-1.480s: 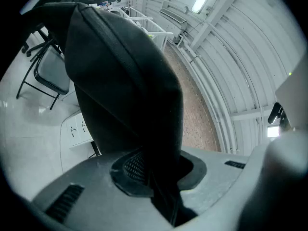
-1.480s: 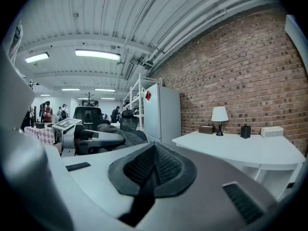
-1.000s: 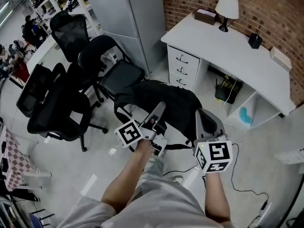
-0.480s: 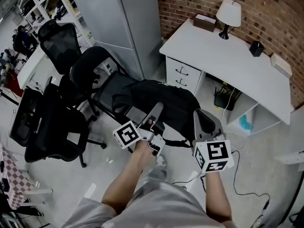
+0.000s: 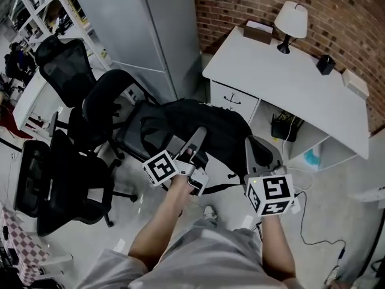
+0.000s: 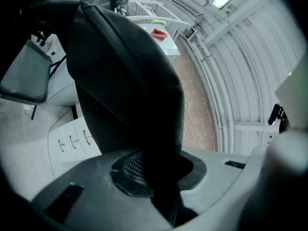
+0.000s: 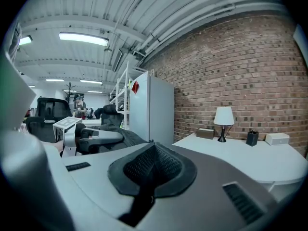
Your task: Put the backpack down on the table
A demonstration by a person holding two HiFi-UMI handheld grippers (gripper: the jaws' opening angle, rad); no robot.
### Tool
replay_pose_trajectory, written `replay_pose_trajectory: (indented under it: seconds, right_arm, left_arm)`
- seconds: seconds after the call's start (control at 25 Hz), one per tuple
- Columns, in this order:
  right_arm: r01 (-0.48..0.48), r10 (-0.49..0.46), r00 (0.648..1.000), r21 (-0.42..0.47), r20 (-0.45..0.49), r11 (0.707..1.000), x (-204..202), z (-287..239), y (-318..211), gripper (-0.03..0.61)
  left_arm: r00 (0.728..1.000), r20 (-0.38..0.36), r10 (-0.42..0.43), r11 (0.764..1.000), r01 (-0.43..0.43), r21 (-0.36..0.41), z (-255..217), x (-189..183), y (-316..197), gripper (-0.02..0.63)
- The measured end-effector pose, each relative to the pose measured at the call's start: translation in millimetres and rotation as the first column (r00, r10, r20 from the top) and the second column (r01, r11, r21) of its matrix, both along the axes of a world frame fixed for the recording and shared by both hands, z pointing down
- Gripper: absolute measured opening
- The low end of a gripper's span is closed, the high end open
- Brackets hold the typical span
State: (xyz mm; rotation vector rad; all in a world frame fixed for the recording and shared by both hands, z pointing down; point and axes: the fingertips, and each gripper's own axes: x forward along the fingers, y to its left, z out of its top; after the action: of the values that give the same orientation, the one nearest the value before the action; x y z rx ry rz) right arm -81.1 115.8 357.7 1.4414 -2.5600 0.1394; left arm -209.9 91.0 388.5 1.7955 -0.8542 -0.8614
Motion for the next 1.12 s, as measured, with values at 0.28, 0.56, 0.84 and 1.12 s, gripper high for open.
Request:
replay_pose_trajectory:
  seconds: [0.28, 0.56, 0.84, 1.12]
  right_arm:
    - [-0.018, 0.018, 1.0, 0.003, -0.006, 1.0, -14.2, -2.5, -13.7, 0.0]
    - [-0.034, 0.034, 0.999, 0.014, -0.015, 0.999, -9.1, -0.9, -38.0, 0.0]
    - [-0.043, 0.043, 0.999, 0.016, 0.004, 0.999, 7.7, 6.7, -80.6, 0.0]
    - [-0.012, 0.012, 1.0, 0.01, 0.02, 1.0, 25.7, 7.6, -138.8, 0.0]
  left_arm:
    - [0.999, 0.033, 0.028, 1.0, -0.028, -0.002, 2.4, -11.8, -17.7, 0.071]
    - [0.999, 0.01, 0.047, 0.999, -0.047, 0.01, -1.0, -4.9, -44.7, 0.071]
    - [0.999, 0.022, 0.049, 0.999, -0.049, 0.003, 5.0, 9.0, -85.3, 0.071]
    - [0.999, 0.011, 0.033, 0.999, -0.033, 0.01, -0.3, 31.4, -141.7, 0.071]
